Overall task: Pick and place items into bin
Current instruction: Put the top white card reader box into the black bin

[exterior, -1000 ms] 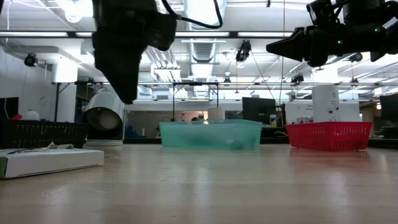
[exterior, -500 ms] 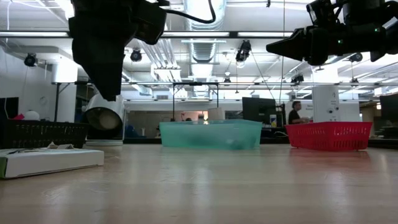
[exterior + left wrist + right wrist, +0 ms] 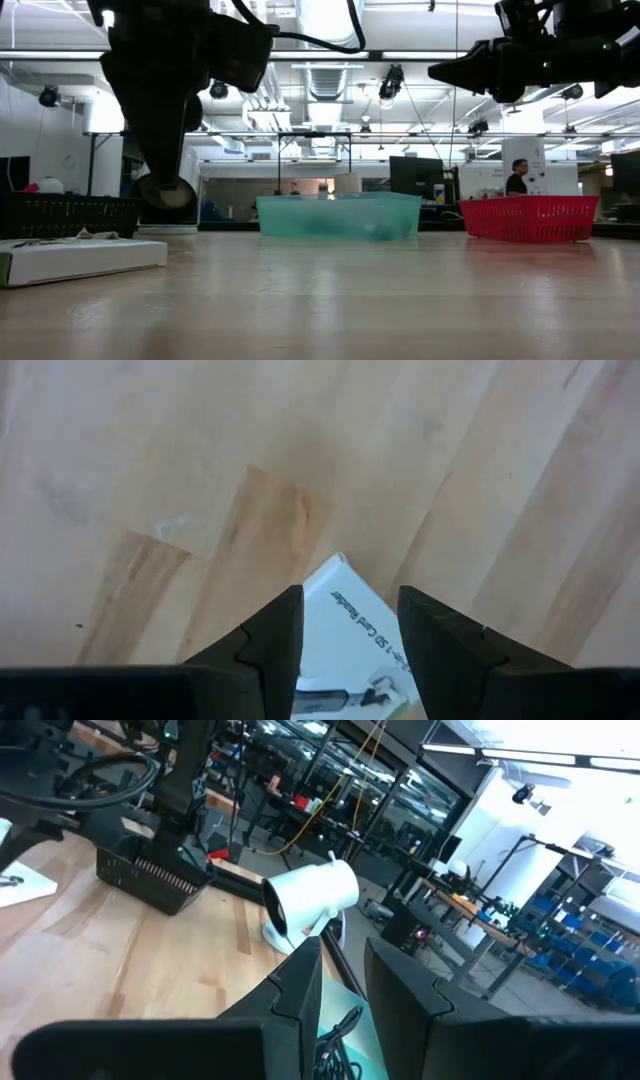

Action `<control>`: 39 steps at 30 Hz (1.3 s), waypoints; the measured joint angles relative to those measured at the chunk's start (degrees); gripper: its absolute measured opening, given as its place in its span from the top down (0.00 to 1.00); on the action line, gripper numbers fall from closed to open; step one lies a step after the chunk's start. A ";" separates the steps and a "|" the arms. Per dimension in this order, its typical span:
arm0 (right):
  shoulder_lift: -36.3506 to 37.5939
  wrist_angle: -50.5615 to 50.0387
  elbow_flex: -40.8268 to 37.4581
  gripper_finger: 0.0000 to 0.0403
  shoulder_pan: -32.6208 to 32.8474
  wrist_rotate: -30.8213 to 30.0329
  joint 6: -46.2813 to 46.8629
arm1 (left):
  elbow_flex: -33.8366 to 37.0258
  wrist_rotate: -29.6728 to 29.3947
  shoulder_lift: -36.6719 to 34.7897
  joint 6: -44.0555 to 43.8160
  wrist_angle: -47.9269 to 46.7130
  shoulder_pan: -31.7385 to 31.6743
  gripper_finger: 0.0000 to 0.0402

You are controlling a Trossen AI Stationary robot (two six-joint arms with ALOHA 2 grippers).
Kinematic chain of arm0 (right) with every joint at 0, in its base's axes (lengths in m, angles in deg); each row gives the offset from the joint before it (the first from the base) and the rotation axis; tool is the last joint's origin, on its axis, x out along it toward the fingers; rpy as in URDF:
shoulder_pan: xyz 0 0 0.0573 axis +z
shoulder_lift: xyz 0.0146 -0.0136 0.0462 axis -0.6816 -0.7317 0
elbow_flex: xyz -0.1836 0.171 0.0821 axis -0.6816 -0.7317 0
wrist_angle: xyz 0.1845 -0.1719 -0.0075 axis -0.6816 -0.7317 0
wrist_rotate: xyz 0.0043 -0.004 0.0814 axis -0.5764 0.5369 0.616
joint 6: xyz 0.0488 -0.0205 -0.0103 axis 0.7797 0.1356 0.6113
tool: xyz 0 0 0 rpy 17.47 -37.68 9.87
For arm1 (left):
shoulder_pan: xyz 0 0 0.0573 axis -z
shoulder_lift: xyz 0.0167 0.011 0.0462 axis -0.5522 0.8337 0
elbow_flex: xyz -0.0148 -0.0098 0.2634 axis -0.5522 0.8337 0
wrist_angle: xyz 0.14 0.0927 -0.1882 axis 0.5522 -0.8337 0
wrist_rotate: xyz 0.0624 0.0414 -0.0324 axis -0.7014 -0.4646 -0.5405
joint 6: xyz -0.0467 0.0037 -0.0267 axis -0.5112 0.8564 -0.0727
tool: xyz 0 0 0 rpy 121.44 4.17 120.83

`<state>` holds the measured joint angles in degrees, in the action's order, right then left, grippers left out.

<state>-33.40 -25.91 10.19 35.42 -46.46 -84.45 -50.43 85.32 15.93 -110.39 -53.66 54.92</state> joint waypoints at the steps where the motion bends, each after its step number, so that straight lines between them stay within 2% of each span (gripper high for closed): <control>1: 0.00 0.02 0.00 0.83 0.02 0.00 -0.44 | 0.00 0.24 0.00 0.00 -0.01 0.00 0.63; 8: 0.00 0.47 0.00 0.83 0.02 0.04 -1.08 | 0.00 0.24 0.00 0.34 -0.07 0.03 0.63; 15: 0.00 0.75 0.00 0.83 0.01 0.03 -2.39 | 0.00 0.63 0.00 12.11 -0.02 0.36 0.63; 39: 0.00 0.74 0.00 0.83 0.01 0.02 -2.49 | -0.02 1.80 0.20 12.00 2.44 0.99 0.63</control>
<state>-33.40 -25.17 10.19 35.43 -46.43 -86.93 -50.45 87.12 16.13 -98.39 -51.22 55.91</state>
